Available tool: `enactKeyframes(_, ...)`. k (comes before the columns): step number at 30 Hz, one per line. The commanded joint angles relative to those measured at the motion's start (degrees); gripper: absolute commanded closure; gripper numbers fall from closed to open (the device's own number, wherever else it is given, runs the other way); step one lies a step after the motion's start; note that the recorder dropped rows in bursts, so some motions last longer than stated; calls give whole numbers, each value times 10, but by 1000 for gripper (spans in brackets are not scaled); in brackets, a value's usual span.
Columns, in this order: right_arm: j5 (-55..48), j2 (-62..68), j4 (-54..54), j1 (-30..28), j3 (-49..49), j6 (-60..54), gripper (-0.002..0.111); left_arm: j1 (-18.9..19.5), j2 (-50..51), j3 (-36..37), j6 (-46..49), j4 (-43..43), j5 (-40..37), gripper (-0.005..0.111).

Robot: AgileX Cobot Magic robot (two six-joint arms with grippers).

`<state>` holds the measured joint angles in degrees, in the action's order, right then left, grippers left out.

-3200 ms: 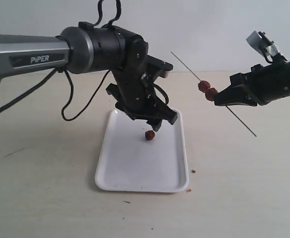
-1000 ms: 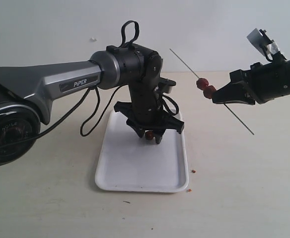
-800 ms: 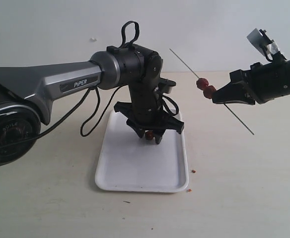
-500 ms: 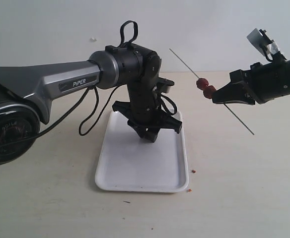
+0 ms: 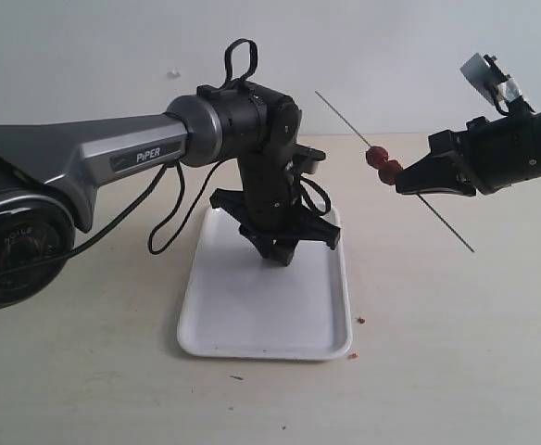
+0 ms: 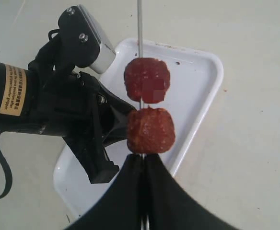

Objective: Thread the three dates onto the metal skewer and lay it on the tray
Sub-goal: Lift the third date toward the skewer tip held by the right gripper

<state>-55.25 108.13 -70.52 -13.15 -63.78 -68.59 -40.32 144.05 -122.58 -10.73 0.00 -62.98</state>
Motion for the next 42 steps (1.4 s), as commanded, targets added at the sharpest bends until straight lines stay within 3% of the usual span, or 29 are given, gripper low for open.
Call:
enactKeyframes(1,-7,-2,-7,-2,0,-6,108,-4,5,-3,0,-8,5,78)
enactKeyframes(14,-7,-2,-7,-2,0,-7,108,-4,5,-3,-7,-8,16,80)
enactKeyframes(28,-2,-2,-7,-2,0,-19,108,-2,-34,-3,-70,-70,161,80)
enactKeyframes(42,25,-2,-3,-2,0,-22,108,21,-42,0,-123,-62,182,80)
